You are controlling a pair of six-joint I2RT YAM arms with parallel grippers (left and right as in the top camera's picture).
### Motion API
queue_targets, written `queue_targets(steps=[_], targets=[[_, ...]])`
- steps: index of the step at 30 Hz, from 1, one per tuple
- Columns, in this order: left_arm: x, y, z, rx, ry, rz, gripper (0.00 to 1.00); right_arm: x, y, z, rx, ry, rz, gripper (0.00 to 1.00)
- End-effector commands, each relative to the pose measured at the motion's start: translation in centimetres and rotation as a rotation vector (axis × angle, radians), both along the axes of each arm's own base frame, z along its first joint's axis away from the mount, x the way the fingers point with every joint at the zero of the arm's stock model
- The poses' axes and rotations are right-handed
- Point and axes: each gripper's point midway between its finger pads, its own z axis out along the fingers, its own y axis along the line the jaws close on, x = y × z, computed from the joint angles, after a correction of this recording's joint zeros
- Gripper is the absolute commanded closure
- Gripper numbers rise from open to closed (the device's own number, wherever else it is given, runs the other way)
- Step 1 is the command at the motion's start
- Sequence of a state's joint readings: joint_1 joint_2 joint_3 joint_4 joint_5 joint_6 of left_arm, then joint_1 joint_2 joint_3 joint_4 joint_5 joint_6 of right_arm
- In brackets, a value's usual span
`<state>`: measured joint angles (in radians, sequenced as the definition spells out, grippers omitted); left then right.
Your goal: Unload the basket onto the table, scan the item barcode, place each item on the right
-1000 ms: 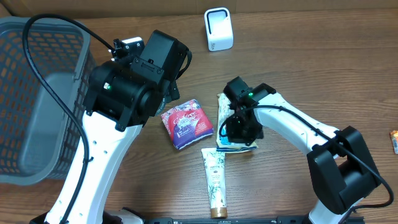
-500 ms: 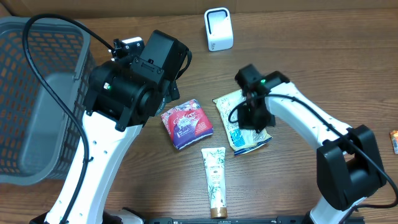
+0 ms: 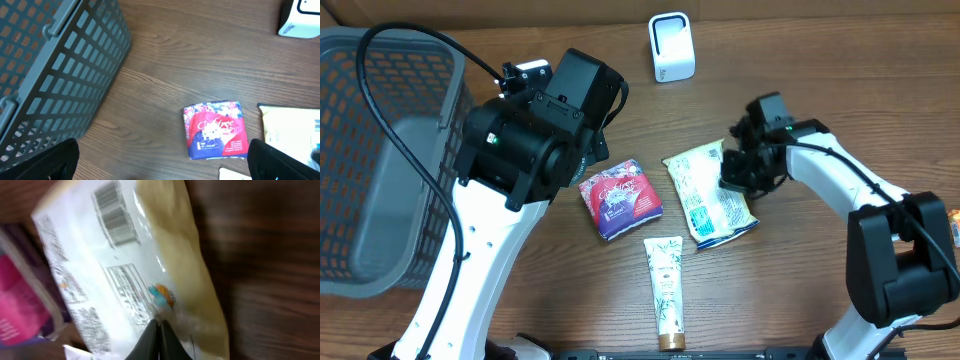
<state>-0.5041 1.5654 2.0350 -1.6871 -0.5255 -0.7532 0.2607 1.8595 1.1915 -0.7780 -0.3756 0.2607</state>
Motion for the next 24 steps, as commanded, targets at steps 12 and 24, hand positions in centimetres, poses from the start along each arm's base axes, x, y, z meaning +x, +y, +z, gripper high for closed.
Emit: queue_targets(steps=[12, 24], targets=[[-0.1, -0.1, 0.0, -0.004, -0.002, 0.004, 0.0, 0.7, -0.1, 6.7, 0.032, -0.066, 0.002, 0.89], [-0.1, -0.1, 0.0, -0.004, -0.001, 0.003, 0.0, -5.6, 2.2, 13.5, 0.029, 0.025, 0.033, 0.96]])
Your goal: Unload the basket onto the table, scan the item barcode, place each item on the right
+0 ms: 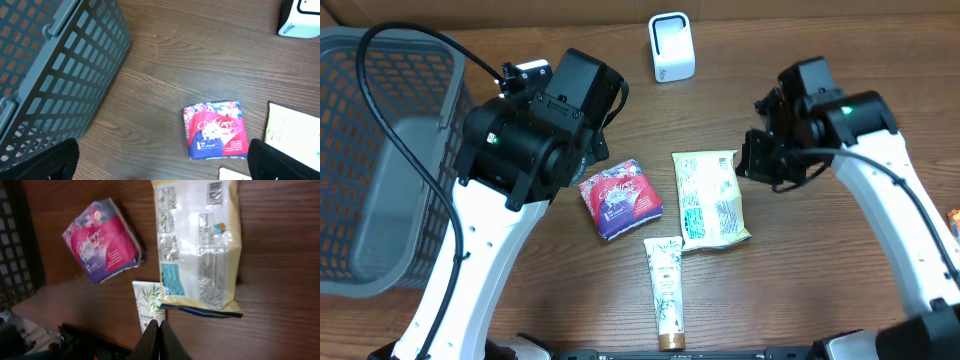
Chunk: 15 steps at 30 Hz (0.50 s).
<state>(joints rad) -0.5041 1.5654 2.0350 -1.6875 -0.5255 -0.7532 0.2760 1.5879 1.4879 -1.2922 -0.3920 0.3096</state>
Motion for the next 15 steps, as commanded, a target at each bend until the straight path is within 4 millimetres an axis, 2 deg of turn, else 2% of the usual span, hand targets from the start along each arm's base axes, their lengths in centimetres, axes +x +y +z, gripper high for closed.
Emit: queue_targets(steps=[1, 5, 7, 11, 15], targets=[[-0.1, -0.1, 0.0, -0.004, -0.002, 0.004, 0.0, -1.9, 3.5, -2.5, -0.002, 0.049, 0.078, 0.96], [-0.1, -0.1, 0.0, -0.004, -0.002, 0.004, 0.0, -2.6, 8.3, -5.8, 0.023, 0.0, 0.185, 0.96], [-0.1, -0.1, 0.0, -0.004, -0.002, 0.004, 0.0, -3.1, 9.8, -7.8, 0.019, 0.006, 0.214, 0.96], [-0.1, -0.1, 0.0, -0.004, -0.002, 0.004, 0.0, -3.4, 9.1, -11.8, -0.098, 0.065, 0.198, 0.96], [-0.1, -0.1, 0.0, -0.004, -0.002, 0.004, 0.0, -4.3, 8.6, -14.8, -0.145, 0.16, 0.205, 0.96]])
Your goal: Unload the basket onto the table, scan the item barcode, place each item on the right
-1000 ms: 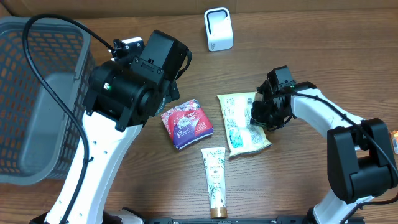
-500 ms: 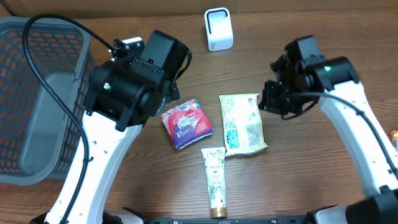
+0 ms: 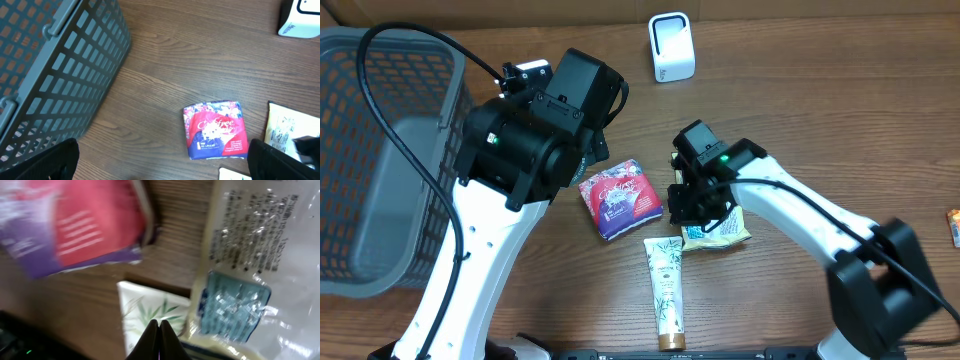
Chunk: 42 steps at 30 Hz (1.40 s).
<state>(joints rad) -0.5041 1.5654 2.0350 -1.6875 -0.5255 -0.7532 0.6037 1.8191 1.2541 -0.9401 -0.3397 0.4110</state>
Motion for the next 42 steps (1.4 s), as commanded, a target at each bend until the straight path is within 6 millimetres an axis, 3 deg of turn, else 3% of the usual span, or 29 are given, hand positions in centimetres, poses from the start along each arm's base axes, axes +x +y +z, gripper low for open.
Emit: queue_targets(steps=[1, 8, 12, 16, 18, 20, 24, 25, 27, 30, 33, 35, 39, 42], targets=[[-0.1, -0.1, 0.0, -0.004, -0.002, 0.004, 0.0, -0.5, -1.0, -2.5, -0.072, 0.055, -0.012, 0.96], [-0.1, -0.1, 0.0, -0.004, -0.002, 0.004, 0.0, -2.2, -2.7, -5.0, -0.14, 0.108, 0.016, 0.96], [-0.1, -0.1, 0.0, -0.004, -0.002, 0.004, 0.0, -2.7, -6.9, -6.2, -0.347, 0.087, 0.01, 0.96], [-0.1, -0.1, 0.0, -0.004, -0.002, 0.004, 0.01, -1.7, -9.8, -5.7, -0.459, 0.068, -0.017, 0.96], [-0.1, -0.1, 0.0, -0.004, -0.002, 0.004, 0.0, -1.2, -9.8, -5.3, -0.439, 0.075, -0.036, 0.96], [-0.1, -0.1, 0.0, -0.004, -0.002, 0.004, 0.0, -1.2, -8.6, -4.2, -0.351, 0.113, -0.03, 0.96], [-0.1, -0.1, 0.0, -0.004, -0.002, 0.003, 0.0, -1.8, -4.8, 0.1, -0.132, 0.193, -0.005, 0.69], [-0.1, -0.1, 0.0, -0.004, -0.002, 0.004, 0.0, -1.7, -4.1, 1.4, -0.089, 0.187, -0.005, 0.54], [-0.1, -0.1, 0.0, -0.004, -0.002, 0.004, 0.0, -1.1, -3.2, 4.2, -0.026, 0.143, -0.001, 0.02], [-0.1, -0.1, 0.0, -0.004, -0.002, 0.003, 0.0, 0.2, -3.2, 8.1, 0.032, 0.033, -0.015, 0.0], [-0.1, -0.1, 0.0, -0.004, -0.002, 0.004, 0.0, 2.0, -5.4, 10.3, 0.051, -0.06, -0.091, 0.0], [-0.1, -0.1, 0.0, -0.004, -0.002, 0.004, 0.0, 3.8, -8.7, 10.7, 0.035, -0.088, -0.192, 0.0], [-0.1, -0.1, 0.0, -0.004, -0.002, 0.004, 0.0, 7.0, -14.4, 9.4, 0.046, -0.151, -0.29, 0.0], [-0.1, -0.1, 0.0, -0.004, -0.002, 0.004, 0.0, 8.9, -17.4, 7.8, 0.1, -0.22, -0.319, 0.0]])
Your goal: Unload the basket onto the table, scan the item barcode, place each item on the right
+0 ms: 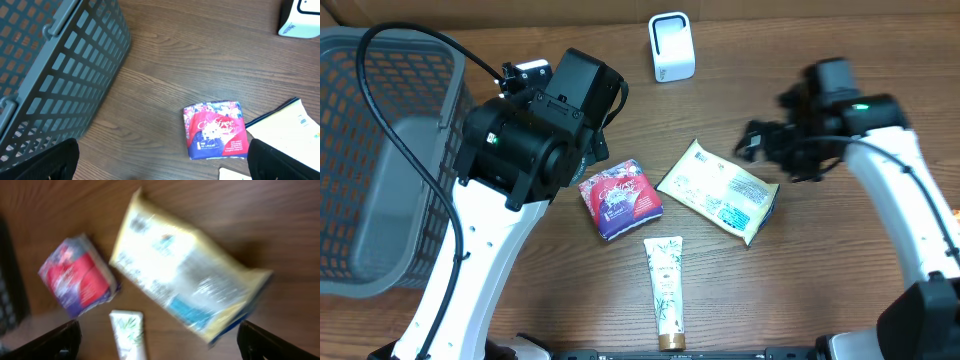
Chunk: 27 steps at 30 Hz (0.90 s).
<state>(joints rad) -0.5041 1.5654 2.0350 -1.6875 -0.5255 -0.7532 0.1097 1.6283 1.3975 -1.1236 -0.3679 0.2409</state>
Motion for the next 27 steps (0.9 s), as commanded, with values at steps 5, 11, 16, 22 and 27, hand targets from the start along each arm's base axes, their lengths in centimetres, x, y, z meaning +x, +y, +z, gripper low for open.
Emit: queue_targets(steps=[5, 11, 16, 22, 27], targets=[[-0.1, -0.1, 0.0, -0.004, -0.002, 0.003, 0.0, 1.6, -5.0, -5.1, 0.144, -0.152, 0.014, 0.0], [-0.1, -0.1, 0.0, -0.004, -0.002, 0.004, 0.0, -1.6, -4.7, -9.7, 0.278, -0.152, 0.015, 0.0], [-0.1, -0.1, 0.0, -0.004, -0.002, 0.004, 0.0, -4.2, -3.9, -13.0, 0.316, -0.152, 0.007, 0.0], [-0.1, -0.1, 0.0, -0.004, -0.002, 0.004, 0.0, -4.0, -3.1, -13.4, 0.378, -0.205, -0.011, 0.0], [-0.1, -0.1, 0.0, -0.004, -0.002, 0.004, 0.0, -3.9, -3.1, -15.1, 0.385, -0.174, -0.023, 0.0]])
